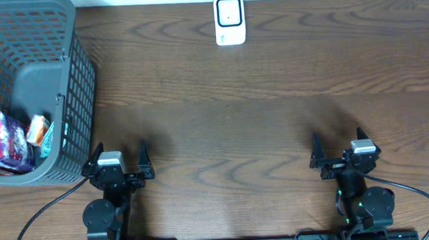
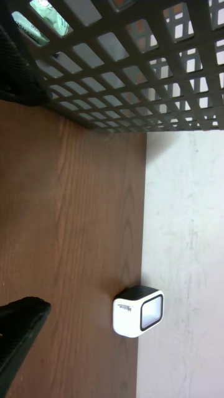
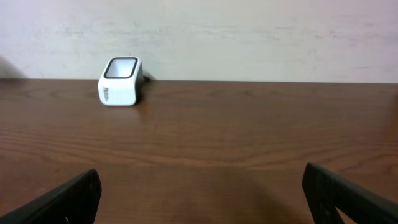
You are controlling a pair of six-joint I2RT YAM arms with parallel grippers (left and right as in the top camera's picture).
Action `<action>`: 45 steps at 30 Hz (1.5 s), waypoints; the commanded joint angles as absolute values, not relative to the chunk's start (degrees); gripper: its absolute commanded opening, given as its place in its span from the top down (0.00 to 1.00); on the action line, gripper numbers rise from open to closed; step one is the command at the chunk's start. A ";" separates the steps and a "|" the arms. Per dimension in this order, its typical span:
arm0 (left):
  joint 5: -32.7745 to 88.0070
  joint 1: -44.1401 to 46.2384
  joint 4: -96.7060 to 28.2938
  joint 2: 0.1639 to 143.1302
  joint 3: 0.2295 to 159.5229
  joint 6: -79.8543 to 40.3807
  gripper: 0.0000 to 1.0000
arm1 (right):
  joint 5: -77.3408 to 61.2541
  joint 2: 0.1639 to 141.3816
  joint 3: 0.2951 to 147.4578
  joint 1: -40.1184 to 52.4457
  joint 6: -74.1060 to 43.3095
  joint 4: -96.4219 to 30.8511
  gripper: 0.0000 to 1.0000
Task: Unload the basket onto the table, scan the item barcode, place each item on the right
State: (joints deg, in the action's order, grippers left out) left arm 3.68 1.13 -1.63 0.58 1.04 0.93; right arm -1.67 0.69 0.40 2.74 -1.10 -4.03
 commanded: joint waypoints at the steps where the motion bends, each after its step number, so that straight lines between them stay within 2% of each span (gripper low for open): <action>1: 3.38 0.82 -3.86 0.30 0.23 1.28 0.02 | -1.43 0.49 0.32 2.33 -2.09 -4.29 0.01; 18: 3.40 0.84 -2.74 0.30 0.23 1.26 0.02 | -1.43 0.49 0.32 2.33 -2.09 -4.27 0.01; 22: 16.49 0.84 -0.25 0.30 0.25 -3.09 0.02 | -1.43 0.49 0.32 2.33 -2.09 -4.29 0.01; 25: 24.34 0.84 5.23 0.30 0.25 -3.33 0.02 | -1.43 0.49 0.32 2.33 -2.09 -4.29 0.01; 29: 35.24 0.84 20.40 0.30 0.27 -6.66 0.02 | -1.43 0.49 0.32 2.33 -2.09 -4.29 0.01; 33: 35.59 0.84 30.65 0.36 2.57 -11.94 0.02 | -1.43 0.49 0.32 2.33 -2.09 -4.27 0.01; 38: 31.88 0.82 25.52 8.14 16.67 -9.39 0.02 | -1.43 0.49 0.32 2.33 -2.09 -4.27 0.01; 41: 31.92 0.36 12.84 20.88 32.01 -4.71 0.02 | -1.43 0.49 0.32 2.33 -2.11 -4.27 0.01; 45: 42.76 0.19 0.19 35.14 48.62 -3.68 0.02 | -1.43 0.49 0.32 2.33 -2.09 -4.29 0.01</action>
State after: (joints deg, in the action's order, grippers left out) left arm 33.91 0.49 5.30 25.17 36.99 -6.48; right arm -1.67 0.78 0.40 2.74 -1.13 -4.05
